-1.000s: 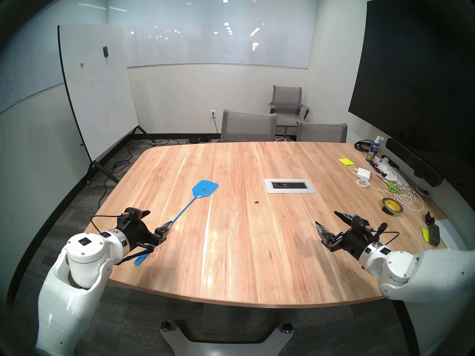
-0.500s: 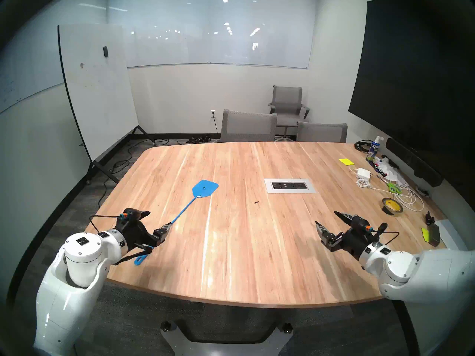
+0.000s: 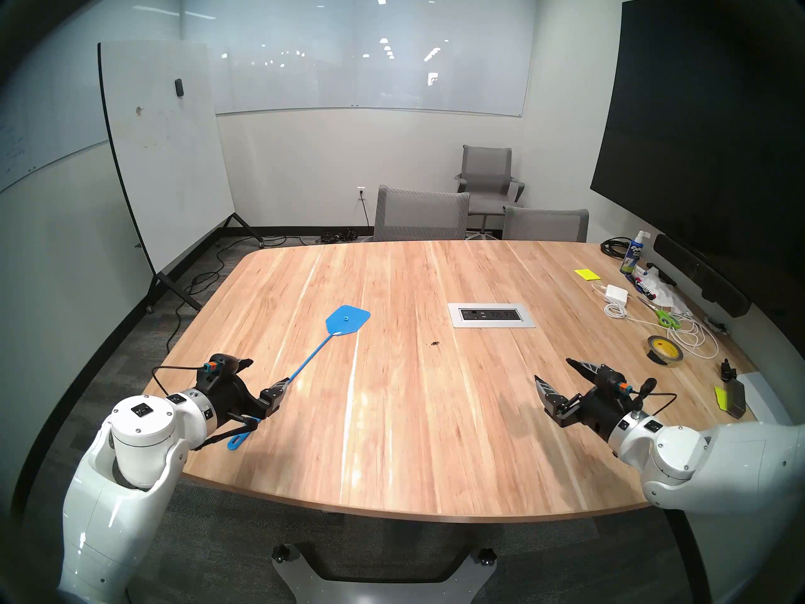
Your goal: Swat a bug on table
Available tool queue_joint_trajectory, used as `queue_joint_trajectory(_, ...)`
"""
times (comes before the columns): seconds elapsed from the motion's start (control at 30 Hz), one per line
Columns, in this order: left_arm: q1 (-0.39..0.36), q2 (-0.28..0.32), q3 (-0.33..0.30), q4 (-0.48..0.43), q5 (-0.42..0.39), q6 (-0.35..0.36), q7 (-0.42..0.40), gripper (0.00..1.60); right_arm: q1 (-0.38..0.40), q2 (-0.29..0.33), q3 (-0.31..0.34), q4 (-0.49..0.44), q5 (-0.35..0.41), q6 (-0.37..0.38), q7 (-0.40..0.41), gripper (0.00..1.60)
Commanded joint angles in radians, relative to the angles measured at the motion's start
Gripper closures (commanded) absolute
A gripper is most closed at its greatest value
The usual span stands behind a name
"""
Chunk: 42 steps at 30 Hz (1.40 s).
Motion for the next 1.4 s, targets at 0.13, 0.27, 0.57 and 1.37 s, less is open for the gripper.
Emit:
queue_joint_trajectory(0.13, -0.04, 0.025, 0.016, -0.07, -0.002, 0.185, -0.015, 0.0, 0.008, -0.001, 0.007, 0.002, -0.001, -0.002, 0.0, 0.0)
queue_joint_trajectory(0.27, -0.069, 0.016, 0.02, -0.069, -0.011, 0.265, -0.021, 0.0, 0.008, -0.001, 0.007, 0.002, -0.001, -0.002, 0.0, 0.0)
queue_joint_trajectory(0.57, -0.127, 0.014, 0.024, -0.03, -0.024, 0.355, -0.032, 0.0, 0.008, -0.001, 0.007, 0.002, -0.001, -0.002, 0.0, 0.0)
queue_joint_trajectory(1.37, -0.216, 0.036, 0.054, 0.125, -0.016, 0.364, -0.057, 0.0, 0.008, -0.001, 0.007, 0.002, -0.001, -0.002, 0.0, 0.0)
